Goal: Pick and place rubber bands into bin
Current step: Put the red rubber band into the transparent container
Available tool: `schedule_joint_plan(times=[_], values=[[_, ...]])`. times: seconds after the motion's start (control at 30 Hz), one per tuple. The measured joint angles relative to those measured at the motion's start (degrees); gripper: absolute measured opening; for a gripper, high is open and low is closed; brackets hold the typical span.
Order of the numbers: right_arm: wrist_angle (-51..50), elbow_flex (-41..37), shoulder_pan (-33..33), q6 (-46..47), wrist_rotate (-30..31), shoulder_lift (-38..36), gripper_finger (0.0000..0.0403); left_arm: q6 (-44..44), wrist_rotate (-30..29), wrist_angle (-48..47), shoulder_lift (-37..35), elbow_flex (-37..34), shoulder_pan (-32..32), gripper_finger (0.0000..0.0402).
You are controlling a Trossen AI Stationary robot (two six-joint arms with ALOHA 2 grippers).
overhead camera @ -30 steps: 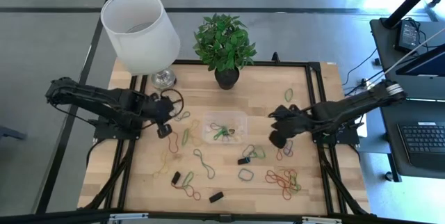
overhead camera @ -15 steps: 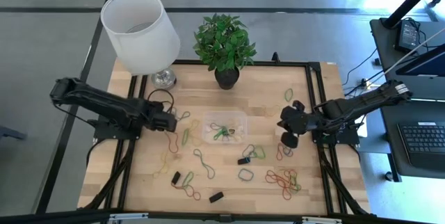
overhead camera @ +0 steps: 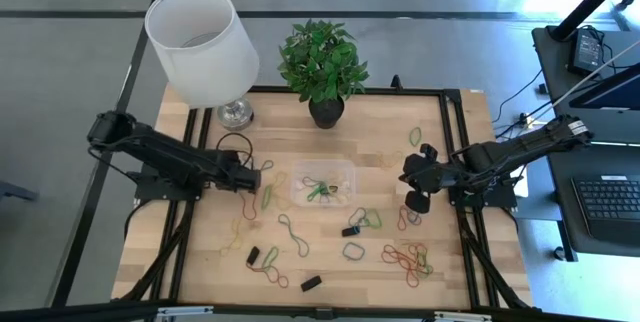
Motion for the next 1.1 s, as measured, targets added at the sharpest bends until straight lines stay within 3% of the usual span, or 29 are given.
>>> schedule_joint_plan(times=[0.23,0.4,0.5,0.63,0.73,0.93,1.1], values=[[-0.02,0.0,0.0,-0.35,0.0,0.0,0.0012,0.22,0.67,0.6,7.8,0.3,-0.07,0.006],[0.13,0.0,0.0,-0.2,0.0,0.0,0.0012,4.29,1.8,1.27,9.83,1.67,-0.17,0.0009],[0.15,0.0,0.0,-0.09,0.0,0.02,0.0012,4.38,3.07,-1.92,8.97,5.73,-1.24,0.0003],[0.15,0.0,0.0,0.04,0.0,0.02,0.0012,7.27,-0.84,-11.82,6.46,12.49,-2.54,0.0002],[0.18,0.0,0.01,0.04,0.0,0.02,0.0012,10.61,-4.47,-14.11,4.59,18.26,-4.56,0.0002],[0.31,0.0,0.0,0.07,0.0,0.02,0.0012,21.81,-17.49,-15.16,3.04,28.37,-7.75,0.0002],[0.63,0.0,0.0,-0.21,0.4,0.02,0.0012,46.72,-23.23,-5.32,3.06,35.05,-8.38,0.0002]])
